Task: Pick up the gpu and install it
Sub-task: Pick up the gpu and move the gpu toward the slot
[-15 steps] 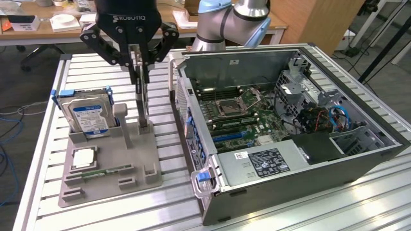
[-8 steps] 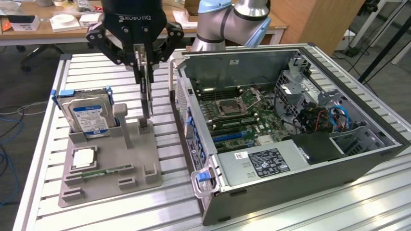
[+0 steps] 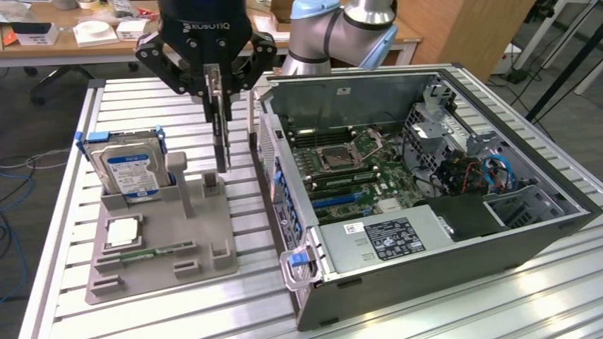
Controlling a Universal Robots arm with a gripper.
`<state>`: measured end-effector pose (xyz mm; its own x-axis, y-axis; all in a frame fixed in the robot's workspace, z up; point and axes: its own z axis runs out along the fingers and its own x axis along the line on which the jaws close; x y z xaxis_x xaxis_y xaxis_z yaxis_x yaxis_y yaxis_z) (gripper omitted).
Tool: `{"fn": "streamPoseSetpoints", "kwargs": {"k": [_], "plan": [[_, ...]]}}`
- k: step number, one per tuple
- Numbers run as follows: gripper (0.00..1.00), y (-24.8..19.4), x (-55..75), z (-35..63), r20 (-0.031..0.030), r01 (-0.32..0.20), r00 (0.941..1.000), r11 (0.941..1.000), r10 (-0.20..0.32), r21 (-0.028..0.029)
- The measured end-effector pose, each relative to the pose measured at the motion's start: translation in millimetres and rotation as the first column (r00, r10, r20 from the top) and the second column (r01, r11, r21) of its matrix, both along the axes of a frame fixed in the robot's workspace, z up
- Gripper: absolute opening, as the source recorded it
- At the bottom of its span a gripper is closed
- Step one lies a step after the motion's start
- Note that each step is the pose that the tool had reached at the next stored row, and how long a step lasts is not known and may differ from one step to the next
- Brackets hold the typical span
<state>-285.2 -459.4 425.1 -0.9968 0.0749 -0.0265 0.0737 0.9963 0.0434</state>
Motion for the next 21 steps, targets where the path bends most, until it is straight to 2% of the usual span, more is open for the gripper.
{"fn": "streamPoseSetpoints", "kwargs": {"k": [21], "plan": [[0.26, 0.0, 17.5, 0.0, 0.0, 0.0, 1.0, 1.0, 0.0, 0.0]]}}
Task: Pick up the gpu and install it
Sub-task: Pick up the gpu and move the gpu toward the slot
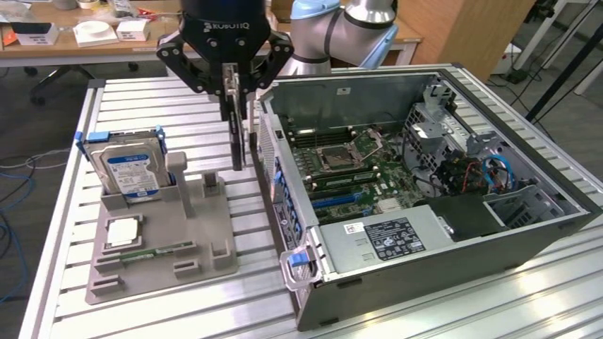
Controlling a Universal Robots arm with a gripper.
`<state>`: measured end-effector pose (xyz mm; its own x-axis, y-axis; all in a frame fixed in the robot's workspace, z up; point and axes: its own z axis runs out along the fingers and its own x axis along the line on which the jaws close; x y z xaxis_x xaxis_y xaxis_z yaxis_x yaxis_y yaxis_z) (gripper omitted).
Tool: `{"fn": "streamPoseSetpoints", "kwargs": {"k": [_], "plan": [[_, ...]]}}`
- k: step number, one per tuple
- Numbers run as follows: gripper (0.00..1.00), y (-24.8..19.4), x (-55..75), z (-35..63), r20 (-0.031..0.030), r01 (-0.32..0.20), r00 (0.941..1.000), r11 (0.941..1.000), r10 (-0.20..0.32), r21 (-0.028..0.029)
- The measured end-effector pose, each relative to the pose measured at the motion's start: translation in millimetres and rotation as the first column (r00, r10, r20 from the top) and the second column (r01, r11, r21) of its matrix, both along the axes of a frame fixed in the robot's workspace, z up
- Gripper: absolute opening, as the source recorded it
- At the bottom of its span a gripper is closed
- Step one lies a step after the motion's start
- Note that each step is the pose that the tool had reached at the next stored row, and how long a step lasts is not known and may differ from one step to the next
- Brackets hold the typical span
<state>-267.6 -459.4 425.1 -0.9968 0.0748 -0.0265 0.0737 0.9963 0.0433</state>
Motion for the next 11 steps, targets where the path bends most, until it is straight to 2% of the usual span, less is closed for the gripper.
{"fn": "streamPoseSetpoints", "kwargs": {"k": [11], "plan": [[0.26, 0.0, 6.0, 0.0, 0.0, 0.0, 1.0, 1.0, 0.0, 0.0001]]}}
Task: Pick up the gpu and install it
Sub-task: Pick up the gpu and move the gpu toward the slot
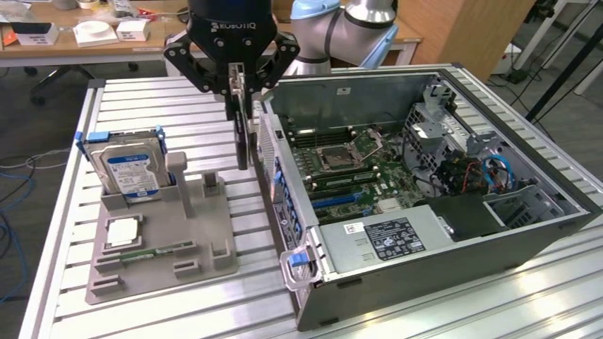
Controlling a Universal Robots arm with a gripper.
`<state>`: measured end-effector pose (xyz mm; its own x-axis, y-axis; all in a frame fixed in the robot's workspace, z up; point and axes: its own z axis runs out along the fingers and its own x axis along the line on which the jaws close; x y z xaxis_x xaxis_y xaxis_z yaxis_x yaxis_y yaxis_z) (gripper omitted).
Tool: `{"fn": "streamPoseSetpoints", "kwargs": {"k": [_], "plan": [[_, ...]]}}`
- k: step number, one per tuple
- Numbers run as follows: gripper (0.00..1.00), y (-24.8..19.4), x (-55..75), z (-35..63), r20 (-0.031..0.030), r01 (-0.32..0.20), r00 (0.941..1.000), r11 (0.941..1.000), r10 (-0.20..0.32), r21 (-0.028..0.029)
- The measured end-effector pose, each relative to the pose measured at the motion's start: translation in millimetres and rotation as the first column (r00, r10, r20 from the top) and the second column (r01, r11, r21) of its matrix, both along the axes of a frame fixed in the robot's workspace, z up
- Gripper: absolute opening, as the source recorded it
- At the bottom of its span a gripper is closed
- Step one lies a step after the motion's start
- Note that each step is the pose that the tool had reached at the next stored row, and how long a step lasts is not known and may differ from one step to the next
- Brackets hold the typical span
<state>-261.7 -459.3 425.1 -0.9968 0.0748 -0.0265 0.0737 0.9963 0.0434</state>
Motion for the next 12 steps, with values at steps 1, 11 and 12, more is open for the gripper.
{"fn": "streamPoseSetpoints", "kwargs": {"k": [1, 11, 12], "plan": [[0.26, 0.0, 0.5, 0.0, 0.0, 0.0, 1.0, 1.0, 0.0, -0.0001], [0.26, 0.0, 5.8, 0.0, 0.0, 0.0, 1.0, 1.0, 0.0, 0.0], [0.26, 0.0, 6.3, 0.0, 0.0001, 0.0, 1.0, 1.0, 0.0, 0.0]]}}
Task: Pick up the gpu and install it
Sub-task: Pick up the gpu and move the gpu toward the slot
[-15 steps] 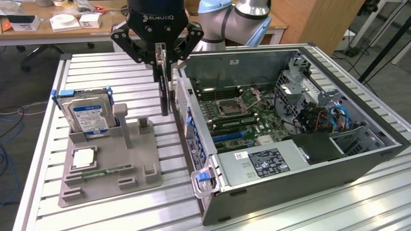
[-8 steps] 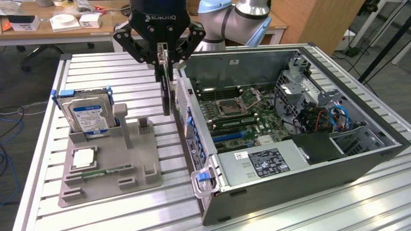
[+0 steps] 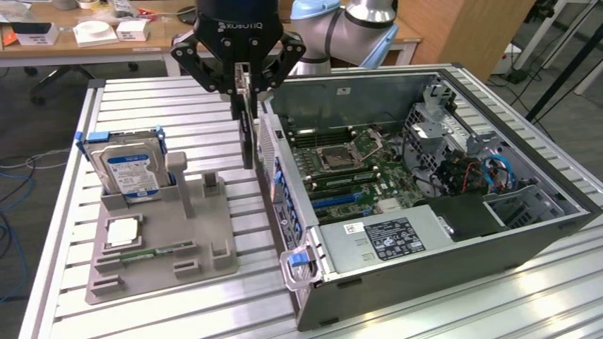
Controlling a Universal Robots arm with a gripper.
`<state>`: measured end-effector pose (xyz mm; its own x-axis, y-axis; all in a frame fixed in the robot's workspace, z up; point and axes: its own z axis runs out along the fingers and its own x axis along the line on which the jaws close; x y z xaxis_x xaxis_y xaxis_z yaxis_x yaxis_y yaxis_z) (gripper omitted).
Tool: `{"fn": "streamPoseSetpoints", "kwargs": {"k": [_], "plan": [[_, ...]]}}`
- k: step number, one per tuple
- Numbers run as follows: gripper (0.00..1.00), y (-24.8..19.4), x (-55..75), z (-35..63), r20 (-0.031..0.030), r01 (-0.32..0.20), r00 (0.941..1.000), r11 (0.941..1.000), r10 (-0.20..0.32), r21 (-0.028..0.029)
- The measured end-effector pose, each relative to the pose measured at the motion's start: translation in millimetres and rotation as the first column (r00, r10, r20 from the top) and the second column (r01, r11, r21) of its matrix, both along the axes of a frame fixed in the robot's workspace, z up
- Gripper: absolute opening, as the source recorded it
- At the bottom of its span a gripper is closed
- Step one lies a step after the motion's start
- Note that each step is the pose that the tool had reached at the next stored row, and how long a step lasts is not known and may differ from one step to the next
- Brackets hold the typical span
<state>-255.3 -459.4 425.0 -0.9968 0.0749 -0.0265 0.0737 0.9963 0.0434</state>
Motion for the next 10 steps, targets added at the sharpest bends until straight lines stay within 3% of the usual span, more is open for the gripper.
{"fn": "streamPoseSetpoints", "kwargs": {"k": [10], "plan": [[0.26, 0.0, 5.0, 0.1, -0.0001, 0.0, 1.0, 1.0, 0.0, 0.0]]}}
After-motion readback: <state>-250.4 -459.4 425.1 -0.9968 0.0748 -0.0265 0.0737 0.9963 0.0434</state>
